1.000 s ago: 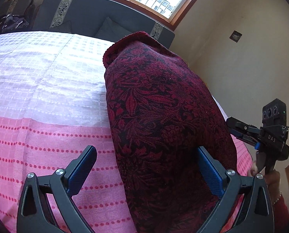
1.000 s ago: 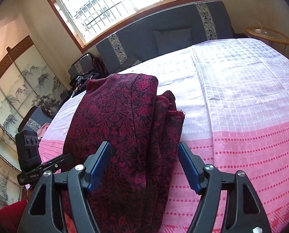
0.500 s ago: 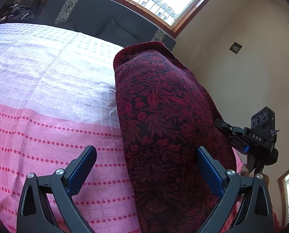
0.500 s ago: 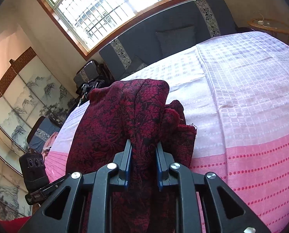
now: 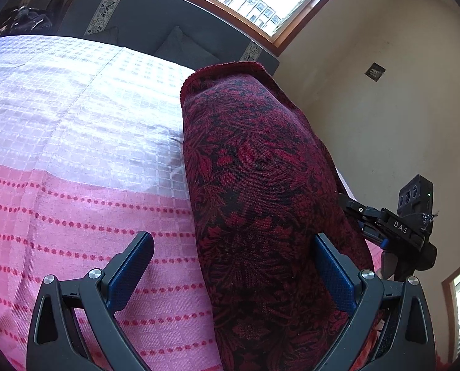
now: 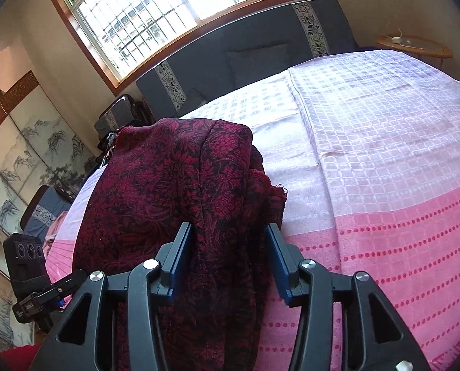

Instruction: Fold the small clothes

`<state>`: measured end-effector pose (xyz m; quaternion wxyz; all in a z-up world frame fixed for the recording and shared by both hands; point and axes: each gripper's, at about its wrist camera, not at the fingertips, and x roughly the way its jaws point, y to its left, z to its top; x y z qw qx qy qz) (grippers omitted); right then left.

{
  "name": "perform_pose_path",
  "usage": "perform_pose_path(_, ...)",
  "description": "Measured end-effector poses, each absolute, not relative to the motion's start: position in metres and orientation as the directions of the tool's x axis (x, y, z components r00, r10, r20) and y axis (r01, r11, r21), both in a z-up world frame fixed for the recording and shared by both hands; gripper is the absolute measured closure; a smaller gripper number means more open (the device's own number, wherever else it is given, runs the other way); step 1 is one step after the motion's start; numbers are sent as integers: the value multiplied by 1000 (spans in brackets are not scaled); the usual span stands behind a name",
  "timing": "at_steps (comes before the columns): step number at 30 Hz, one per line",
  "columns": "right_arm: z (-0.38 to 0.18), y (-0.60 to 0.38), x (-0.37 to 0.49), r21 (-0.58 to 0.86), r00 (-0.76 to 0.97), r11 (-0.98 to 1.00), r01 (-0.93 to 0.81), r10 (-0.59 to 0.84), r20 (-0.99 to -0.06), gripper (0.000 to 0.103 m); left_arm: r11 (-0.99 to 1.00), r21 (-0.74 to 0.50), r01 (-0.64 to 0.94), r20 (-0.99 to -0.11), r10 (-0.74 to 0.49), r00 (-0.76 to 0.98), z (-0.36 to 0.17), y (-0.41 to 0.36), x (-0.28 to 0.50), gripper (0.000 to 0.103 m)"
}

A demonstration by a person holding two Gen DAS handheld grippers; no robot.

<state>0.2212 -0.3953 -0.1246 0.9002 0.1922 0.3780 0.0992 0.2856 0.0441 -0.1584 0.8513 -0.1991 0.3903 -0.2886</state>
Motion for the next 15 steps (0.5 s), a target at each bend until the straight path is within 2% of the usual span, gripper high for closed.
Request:
perform_pose_path(3,-131,-401,221,436,683,900,1,318,-657,37,751,-570,334,-551,-650,524,-159,44,287,3)
perform_pose_path(5,-135,-404,220,455,673,890,18,326,-664,27,749,-573,333,-550,-652,522,-160,44,287,3)
perform_pose_path(9,-150,-414,226,571,613,821,-24,463,-640,27,748,-574,333,-550,-653,520,-161,43,289,3)
perform_pose_path(12,-159,-417,235,662,557,745,-80,584,-590,26,749,-571,336,-552,-653,518,-161,42,289,3)
perform_pose_path(15,-165,-412,246,694,496,710,-118,648,-578,27,751,-567,338,-556,-652,516,-161,42,290,3)
